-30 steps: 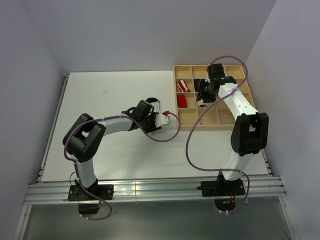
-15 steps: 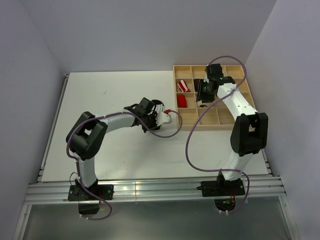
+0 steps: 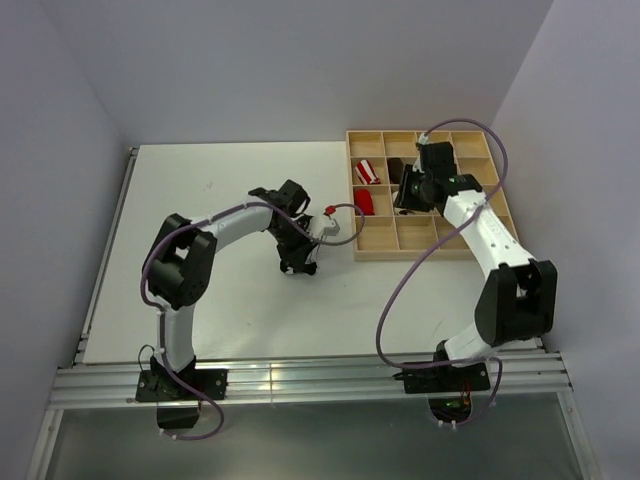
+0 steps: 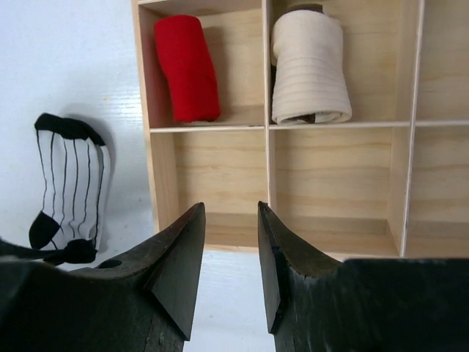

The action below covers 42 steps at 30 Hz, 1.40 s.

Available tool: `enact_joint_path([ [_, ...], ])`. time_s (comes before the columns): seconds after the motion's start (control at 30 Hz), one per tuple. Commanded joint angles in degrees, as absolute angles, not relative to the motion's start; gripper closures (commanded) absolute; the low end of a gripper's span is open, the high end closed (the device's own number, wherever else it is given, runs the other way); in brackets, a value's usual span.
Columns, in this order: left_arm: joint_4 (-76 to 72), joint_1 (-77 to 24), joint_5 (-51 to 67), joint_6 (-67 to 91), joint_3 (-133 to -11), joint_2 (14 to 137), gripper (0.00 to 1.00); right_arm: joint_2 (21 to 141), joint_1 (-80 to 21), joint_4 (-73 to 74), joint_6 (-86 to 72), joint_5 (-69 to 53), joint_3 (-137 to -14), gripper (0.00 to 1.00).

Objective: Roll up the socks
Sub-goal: Roll the sock at the center of the board.

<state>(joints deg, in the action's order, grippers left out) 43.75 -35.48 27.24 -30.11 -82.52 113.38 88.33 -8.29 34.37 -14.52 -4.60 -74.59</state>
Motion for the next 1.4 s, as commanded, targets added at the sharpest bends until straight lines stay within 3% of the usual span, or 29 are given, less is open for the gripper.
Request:
enact_joint_path([
  [0.0, 57.90, -33.93, 34.09, -27.25, -88.93, 117.41, 1.00, 81.40, -9.49, 27.17, -15.73, -4.75, -70.59, 0.58],
  [0.17, 68.87, -31.82, 40.42, -28.21, -95.17, 122.25, 1.00, 73.32, -13.26, 20.24, -15.82, -3.08, -61.45, 0.60],
  [0.3, 75.49, -30.24, 44.11, -31.55, -99.13, 126.99, 1.00, 63.65, -22.12, 13.02, -15.65, -0.26, -51.98, 0.60],
  [0.5, 78.75, -28.04, 45.79, -31.64, -101.60, 131.74, 1.00, 58.45, -30.31, 0.28, -14.59, -7.63, -41.24, 0.57],
  [0.63, 78.66, -27.16, 46.41, -31.20, -101.51, 134.03, 1.00, 62.91, -39.26, -10.16, -13.01, -9.50, -37.36, 0.57],
  [0.83, 78.66, -26.37, 47.37, -31.82, -100.64, 134.82, 1.00, 73.72, -43.68, -20.38, -11.52, -13.18, -36.56, 0.55],
  [1.1, 78.75, -26.10, 46.93, -31.82, -99.23, 134.47, 1.00, 87.79, -49.12, -21.80, -8.71, -13.46, -43.32, 0.57],
  [1.37, 78.75, -26.10, 46.58, -31.64, -98.70, 134.30, 1.00, 94.13, -51.50, -20.30, -5.80, -11.08, -46.23, 0.60],
])
